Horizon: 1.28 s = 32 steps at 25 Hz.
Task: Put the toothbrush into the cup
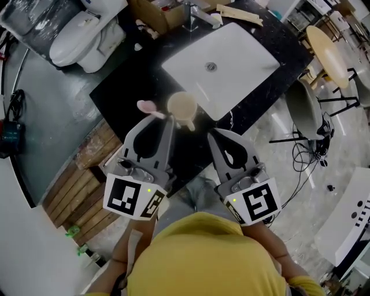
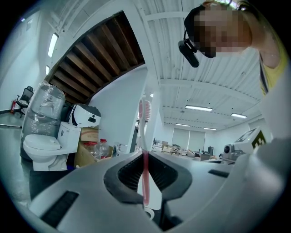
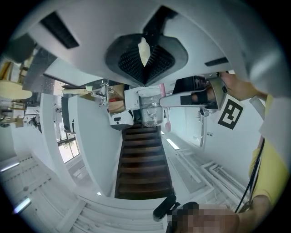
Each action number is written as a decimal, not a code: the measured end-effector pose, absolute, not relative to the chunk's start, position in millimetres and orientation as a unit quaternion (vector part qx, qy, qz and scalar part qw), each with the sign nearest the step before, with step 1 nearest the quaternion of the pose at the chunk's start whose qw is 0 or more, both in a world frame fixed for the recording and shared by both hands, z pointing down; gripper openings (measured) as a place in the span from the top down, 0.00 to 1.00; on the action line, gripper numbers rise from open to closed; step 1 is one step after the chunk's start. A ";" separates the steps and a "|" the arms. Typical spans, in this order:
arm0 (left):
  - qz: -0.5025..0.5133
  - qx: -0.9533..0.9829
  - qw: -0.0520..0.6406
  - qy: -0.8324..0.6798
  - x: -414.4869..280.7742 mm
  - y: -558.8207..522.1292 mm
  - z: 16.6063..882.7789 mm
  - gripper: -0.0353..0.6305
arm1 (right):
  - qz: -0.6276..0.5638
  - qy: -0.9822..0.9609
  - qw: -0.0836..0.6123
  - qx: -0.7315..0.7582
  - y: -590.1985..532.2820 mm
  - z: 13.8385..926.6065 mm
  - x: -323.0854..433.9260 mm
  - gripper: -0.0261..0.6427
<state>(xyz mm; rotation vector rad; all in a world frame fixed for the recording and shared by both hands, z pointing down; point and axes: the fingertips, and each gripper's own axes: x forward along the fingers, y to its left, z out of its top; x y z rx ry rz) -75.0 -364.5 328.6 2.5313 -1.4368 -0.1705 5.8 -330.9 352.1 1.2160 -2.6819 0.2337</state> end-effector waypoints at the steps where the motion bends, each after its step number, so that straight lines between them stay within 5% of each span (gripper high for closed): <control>1: -0.057 0.861 0.114 -0.492 -75.2 -369.8 331.1 0.89 | 0.081 -0.904 0.095 0.409 -335.2 354.4 6.8 0.94; 32: 0.069 0.842 0.239 -0.479 -55.8 -440.1 447.1 0.89 | 0.128 -0.904 0.115 0.392 -401.2 401.1 15.6 0.94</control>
